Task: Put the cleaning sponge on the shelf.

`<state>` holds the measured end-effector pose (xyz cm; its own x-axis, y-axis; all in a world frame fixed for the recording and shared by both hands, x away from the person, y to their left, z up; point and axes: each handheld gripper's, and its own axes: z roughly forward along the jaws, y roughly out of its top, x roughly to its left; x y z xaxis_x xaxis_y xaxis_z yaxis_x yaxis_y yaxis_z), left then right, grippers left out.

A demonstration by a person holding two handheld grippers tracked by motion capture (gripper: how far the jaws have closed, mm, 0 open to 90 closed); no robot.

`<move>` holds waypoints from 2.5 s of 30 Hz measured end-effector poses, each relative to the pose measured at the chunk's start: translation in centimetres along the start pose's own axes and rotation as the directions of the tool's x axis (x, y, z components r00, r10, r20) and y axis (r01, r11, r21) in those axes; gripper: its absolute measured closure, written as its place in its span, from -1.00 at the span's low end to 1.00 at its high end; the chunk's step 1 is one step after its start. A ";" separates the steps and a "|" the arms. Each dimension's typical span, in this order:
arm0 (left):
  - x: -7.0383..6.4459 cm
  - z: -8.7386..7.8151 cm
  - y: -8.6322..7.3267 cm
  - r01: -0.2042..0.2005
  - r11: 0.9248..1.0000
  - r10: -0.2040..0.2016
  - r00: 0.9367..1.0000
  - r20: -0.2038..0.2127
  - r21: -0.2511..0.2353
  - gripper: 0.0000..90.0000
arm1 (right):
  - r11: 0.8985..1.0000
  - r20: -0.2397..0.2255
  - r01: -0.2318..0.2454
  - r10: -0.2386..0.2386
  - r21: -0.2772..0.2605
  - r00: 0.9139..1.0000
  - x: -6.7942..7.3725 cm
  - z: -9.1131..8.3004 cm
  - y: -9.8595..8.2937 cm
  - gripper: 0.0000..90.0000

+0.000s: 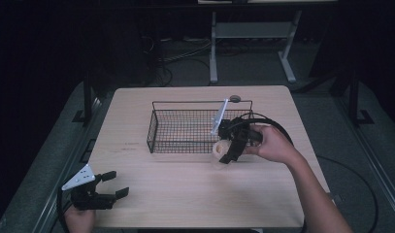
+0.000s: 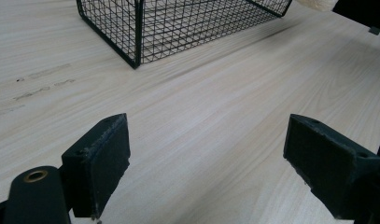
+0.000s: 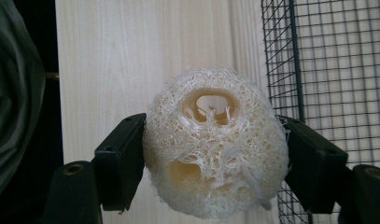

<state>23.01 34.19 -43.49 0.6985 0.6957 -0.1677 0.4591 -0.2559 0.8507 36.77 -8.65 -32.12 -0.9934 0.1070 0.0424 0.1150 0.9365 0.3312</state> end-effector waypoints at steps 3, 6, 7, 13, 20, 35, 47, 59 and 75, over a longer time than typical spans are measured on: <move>0.0 0.0 0.0 0.000 1.000 0.000 1.000 0.000 -0.002 -0.70 | 1.000 0.004 0.001 -0.001 0.001 1.000 -0.2 -0.3 0.3 -0.38; 0.0 0.0 0.0 0.000 1.000 0.000 1.000 0.000 -0.002 -0.70 | 1.000 0.003 0.005 -0.005 -0.001 1.000 -0.5 -0.5 0.6 -0.38; 0.0 0.0 0.0 0.000 1.000 0.000 1.000 0.001 -0.001 -0.70 | 1.000 0.004 0.002 -0.002 0.006 1.000 -0.5 -0.5 0.7 -0.38; 0.0 0.0 0.0 0.001 1.000 -0.001 1.000 0.002 0.001 -0.70 | 1.000 0.000 0.005 -0.005 0.005 1.000 -1.0 -0.8 1.2 -0.38; 0.0 0.0 0.0 0.002 1.000 -0.002 1.000 0.003 0.001 -0.70 | 1.000 0.014 0.004 -0.004 0.009 1.000 -1.6 -1.6 1.6 -0.38; 0.1 0.0 0.0 0.008 1.000 -0.008 1.000 0.004 -0.001 -0.70 | 1.000 0.012 -0.025 0.025 0.010 1.000 -3.7 -2.1 2.3 -0.38; 0.1 0.0 0.0 0.008 1.000 -0.008 1.000 0.006 -0.001 -0.70 | 0.999 0.021 -0.052 0.052 0.004 0.998 -5.4 -2.8 2.8 -0.37; 0.1 0.0 0.0 0.008 1.000 -0.008 1.000 0.008 -0.003 -0.70 | 0.997 0.028 -0.082 0.081 0.009 0.996 -7.4 -2.9 3.6 -0.37; 0.0 0.1 0.1 0.001 1.000 -0.001 1.000 0.011 -0.001 -0.70 | 0.990 0.008 -0.140 0.140 -0.011 0.990 -10.2 -1.6 3.1 -0.38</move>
<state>23.11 34.11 -43.51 0.7036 0.6889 -0.1742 0.4596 -0.2543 0.8509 47.24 -7.33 -30.00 -0.9674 0.2398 0.0809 0.2530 0.9086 0.3322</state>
